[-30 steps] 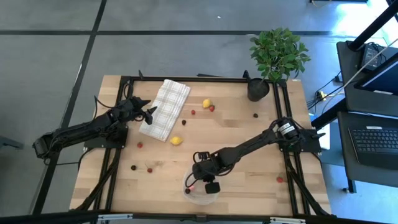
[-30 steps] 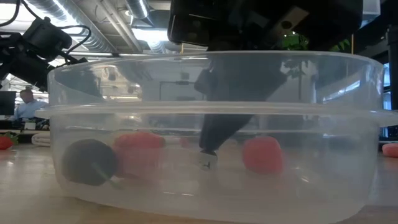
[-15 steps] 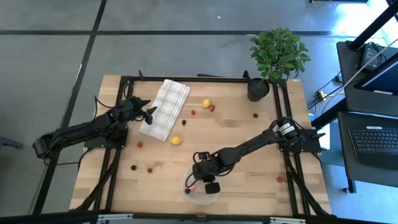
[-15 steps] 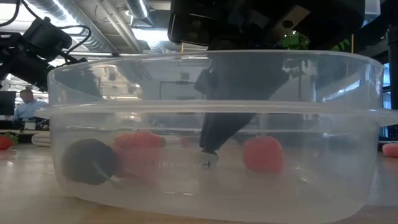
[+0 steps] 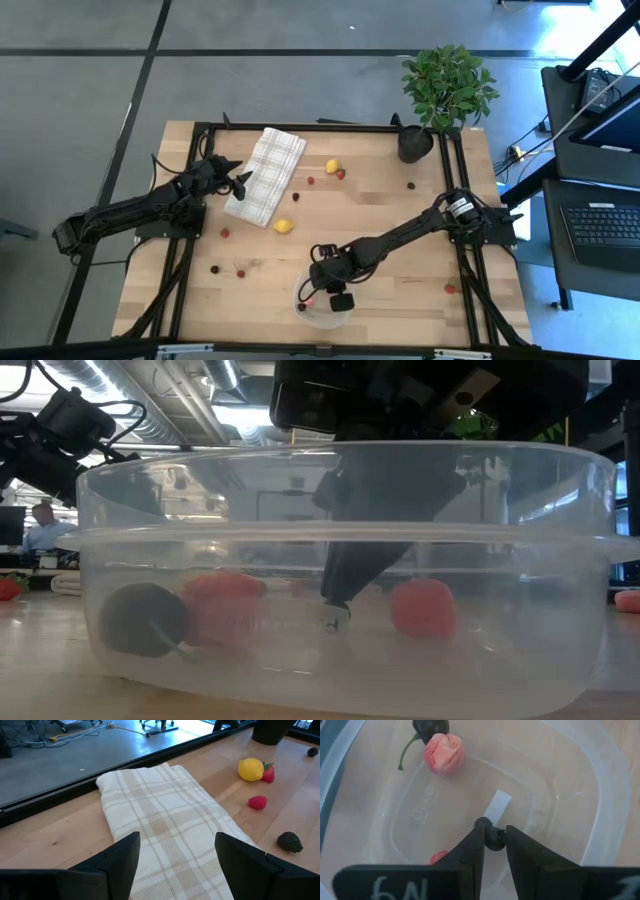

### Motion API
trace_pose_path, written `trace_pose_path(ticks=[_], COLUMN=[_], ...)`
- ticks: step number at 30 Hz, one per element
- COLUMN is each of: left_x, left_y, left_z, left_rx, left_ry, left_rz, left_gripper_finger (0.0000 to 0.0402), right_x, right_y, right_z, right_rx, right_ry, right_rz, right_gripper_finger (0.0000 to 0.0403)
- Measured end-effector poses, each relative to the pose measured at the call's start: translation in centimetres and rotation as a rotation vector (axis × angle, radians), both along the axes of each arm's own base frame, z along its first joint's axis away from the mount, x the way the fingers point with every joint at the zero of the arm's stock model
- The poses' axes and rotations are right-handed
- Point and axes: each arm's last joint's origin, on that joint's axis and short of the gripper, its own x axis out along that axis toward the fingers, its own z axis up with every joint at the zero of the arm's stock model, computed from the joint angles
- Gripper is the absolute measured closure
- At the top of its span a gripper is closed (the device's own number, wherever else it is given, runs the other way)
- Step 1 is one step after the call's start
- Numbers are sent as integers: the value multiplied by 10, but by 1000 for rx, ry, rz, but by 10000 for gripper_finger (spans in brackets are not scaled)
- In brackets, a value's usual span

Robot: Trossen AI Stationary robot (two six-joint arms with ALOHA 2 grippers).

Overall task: Pick and placing Produce into tupperware
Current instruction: Put the blueberry into the transparent bin

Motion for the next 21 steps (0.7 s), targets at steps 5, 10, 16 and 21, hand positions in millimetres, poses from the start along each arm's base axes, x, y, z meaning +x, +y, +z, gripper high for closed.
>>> trace_pose_path(ticks=[5, 10, 16, 21], left_x=[0, 0, 0, 0], left_y=[0, 0, 0, 0], left_z=[0, 0, 0, 0], left_rx=[0, 0, 0, -2], left_ry=[0, 0, 0, -2], left_rz=[0, 0, 0, 1], left_gripper_finger=[151, 151, 151, 151], right_x=[0, 1, 1, 1], right_y=[0, 0, 0, 0], right_z=[0, 0, 0, 0], right_rx=[0, 1, 2, 3], right_ry=[-5, -6, -7, -6], right_rz=[3, 3, 3, -1], right_gripper_finger=[322, 322, 304, 264])
